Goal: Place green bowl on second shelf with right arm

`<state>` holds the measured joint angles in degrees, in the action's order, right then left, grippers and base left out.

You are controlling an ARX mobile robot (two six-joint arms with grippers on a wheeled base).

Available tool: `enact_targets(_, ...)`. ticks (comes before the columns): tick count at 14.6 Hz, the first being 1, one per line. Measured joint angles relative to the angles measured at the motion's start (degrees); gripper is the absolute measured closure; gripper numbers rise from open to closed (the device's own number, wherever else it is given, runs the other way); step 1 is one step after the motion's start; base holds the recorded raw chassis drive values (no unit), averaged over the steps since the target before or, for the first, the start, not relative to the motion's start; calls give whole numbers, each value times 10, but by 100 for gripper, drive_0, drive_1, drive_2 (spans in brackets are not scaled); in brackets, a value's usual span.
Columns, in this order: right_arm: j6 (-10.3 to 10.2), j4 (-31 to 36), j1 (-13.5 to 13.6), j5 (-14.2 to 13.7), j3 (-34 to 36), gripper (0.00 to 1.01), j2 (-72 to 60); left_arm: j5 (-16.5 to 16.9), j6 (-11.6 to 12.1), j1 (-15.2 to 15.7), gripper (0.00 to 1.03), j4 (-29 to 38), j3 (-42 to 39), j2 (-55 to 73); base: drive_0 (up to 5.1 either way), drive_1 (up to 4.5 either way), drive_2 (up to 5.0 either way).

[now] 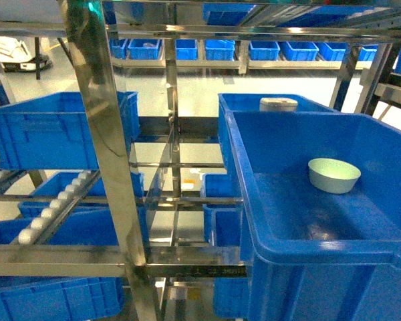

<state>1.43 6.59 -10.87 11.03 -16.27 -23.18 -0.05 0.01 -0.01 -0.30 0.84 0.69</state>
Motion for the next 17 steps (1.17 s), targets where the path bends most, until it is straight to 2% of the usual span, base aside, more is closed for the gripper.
enact_targets(2,-4,8,32,-30,44,77,35,0,0,0,5,0,0,0,0,0,0)
enact_targets(3,-4,10,56,-62,58,92,52,0,0,0,5,0,0,0,0,0,0)
enact_targets(4,-7,11,103,-102,71,99,66,0,0,0,5,0,0,0,0,0,0)
enact_targets(5,-6,11,112,-100,85,99,74,0,0,0,5,0,0,0,0,0,0)
enact_targets(6,-6,9,108,-111,95,99,85,0,0,0,5,0,0,0,0,0,0)
enact_targets(9,-6,4,109,-110,119,99,118,0,0,0,5,0,0,0,0,0,0)
enact_targets(10,-6,-62,109,-110,124,99,166,0,0,0,5,0,0,0,0,0,0)
enact_targets(11,-6,-66,109,-110,132,99,207,0,0,0,5,0,0,0,0,0,0)
enact_targets(16,-7,-69,109,-110,155,99,229,0,0,0,5,1,0,0,0,0,0)
enact_targets(17,-7,-69,109,-110,155,92,229,0,0,0,5,0,0,0,0,0,0)
